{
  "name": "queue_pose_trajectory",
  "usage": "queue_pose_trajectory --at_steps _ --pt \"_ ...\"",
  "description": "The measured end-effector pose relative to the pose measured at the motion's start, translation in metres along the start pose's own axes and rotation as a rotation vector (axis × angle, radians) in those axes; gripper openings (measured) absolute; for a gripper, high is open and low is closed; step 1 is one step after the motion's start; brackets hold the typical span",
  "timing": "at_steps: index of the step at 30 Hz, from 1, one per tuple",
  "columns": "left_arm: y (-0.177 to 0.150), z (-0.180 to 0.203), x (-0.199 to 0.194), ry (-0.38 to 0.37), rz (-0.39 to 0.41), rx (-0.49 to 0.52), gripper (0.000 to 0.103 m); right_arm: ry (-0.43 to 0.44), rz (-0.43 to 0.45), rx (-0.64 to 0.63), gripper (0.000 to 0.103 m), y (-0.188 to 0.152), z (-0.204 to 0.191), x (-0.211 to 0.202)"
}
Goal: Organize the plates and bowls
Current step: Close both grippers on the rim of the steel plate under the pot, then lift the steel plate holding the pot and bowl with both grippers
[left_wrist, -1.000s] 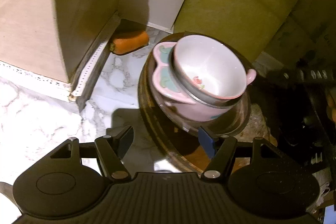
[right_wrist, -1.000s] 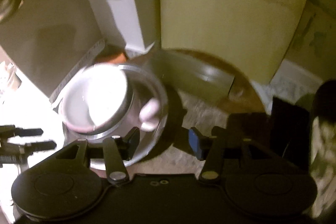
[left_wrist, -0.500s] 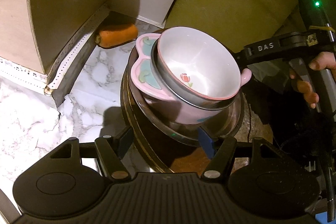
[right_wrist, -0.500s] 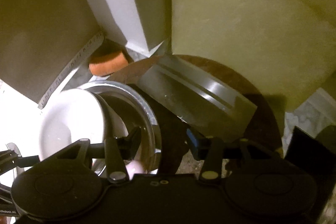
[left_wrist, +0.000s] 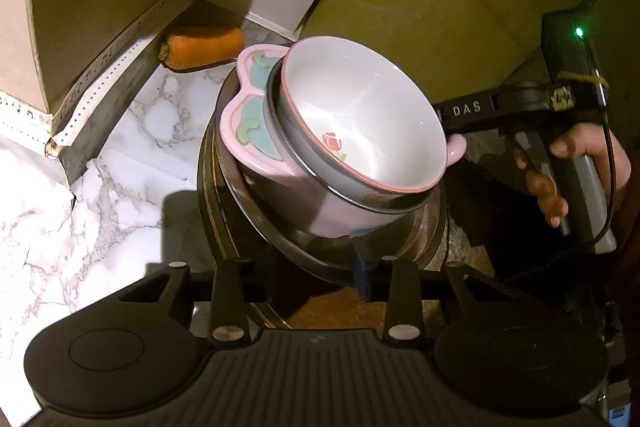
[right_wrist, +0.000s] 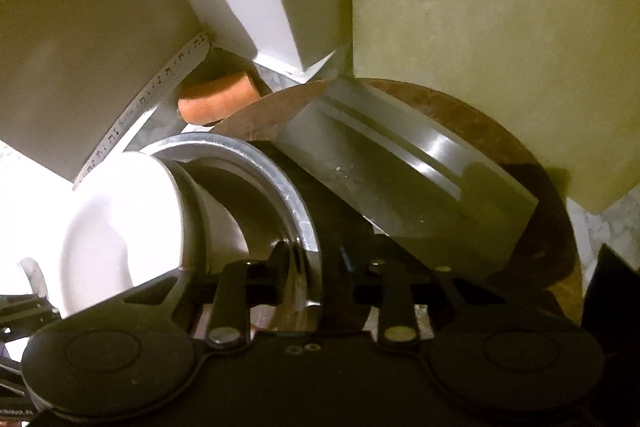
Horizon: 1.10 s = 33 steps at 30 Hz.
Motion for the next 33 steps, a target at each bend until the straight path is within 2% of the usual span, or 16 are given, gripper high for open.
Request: queue_pose_trajectory --at_steps 2,7,15,27,33 --pt "0.001 -0.002 0.001 0.000 0.000 -0.018 0.029 0.012 0.007 -0.003 0.016 -0.001 -0.002 0.000" --pt "0.005 -0.006 0.001 0.010 -0.001 -0.043 0.027 -0.003 0.023 0.008 0.016 -0.004 -0.003 -0.004" --pt "0.005 -0.010 -0.006 0.032 0.014 -0.010 0.022 -0.052 0.041 0.042 0.015 -0.019 -0.012 -0.016" --pt "-0.002 -0.018 -0.018 0.082 0.041 0.025 0.021 -0.060 0.104 0.065 0.012 -0.033 -0.029 -0.033" --pt "-0.005 -0.020 -0.024 0.093 0.061 0.045 0.021 -0.051 0.107 0.071 0.011 -0.042 -0.036 -0.036"
Point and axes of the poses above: each gripper's, at about its wrist camera, not at the fingertips, and x roughly the way its jaws point, z to its right, y to its top, the point moved 6 cm from there along x, roughly the way its jaws point, and after that the axes turned 14 degrees about -x, right-handed, at the moved point
